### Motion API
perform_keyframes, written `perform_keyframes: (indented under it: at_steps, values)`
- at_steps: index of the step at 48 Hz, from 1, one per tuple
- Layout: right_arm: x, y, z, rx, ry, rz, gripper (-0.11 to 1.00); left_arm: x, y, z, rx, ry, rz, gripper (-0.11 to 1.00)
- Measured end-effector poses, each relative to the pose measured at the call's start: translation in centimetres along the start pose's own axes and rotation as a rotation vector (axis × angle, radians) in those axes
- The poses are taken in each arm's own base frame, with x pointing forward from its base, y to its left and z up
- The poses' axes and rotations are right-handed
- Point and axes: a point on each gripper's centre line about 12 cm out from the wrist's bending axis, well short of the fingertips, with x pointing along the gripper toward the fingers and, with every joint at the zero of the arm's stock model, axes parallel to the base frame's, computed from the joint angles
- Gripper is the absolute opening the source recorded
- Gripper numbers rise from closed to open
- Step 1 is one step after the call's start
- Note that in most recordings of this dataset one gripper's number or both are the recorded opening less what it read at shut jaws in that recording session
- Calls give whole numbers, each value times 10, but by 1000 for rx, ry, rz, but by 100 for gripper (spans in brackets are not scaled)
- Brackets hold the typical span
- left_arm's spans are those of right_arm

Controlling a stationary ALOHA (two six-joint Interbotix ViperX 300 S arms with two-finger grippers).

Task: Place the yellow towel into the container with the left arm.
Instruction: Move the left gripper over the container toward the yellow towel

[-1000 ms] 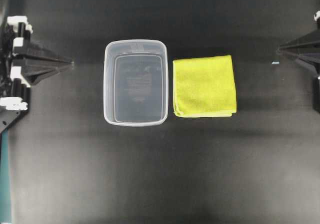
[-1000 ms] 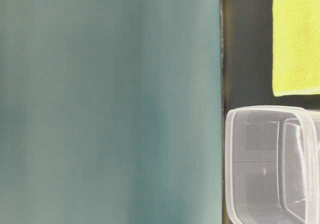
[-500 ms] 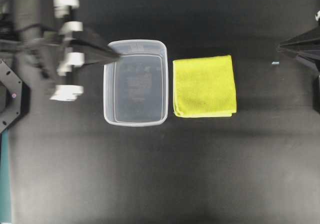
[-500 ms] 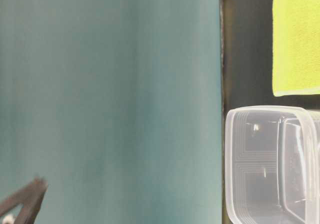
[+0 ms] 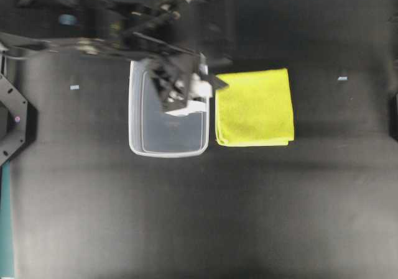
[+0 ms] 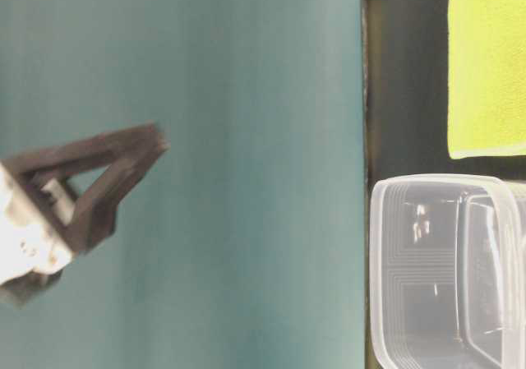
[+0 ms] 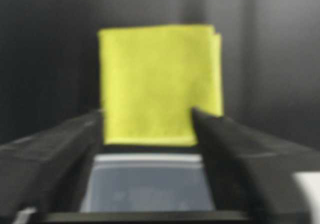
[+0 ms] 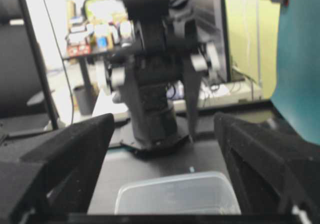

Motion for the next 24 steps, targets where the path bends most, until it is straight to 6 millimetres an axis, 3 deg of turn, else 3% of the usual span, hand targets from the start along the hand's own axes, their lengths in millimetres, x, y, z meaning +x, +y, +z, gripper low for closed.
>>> perform_keyframes:
  at_steps: [4, 11, 24]
  values:
    - [-3, 0, 4, 1, -5, -2, 76, 23, 0, 8, 3, 52, -2, 91]
    - [-4, 0, 6, -1, -8, -3, 76, 63, 0, 13, 6, 144, -7, 90]
    - [-6, 0, 10, -1, -36, -2, 77, 156, -11, -34, 19, 351, -26, 91]
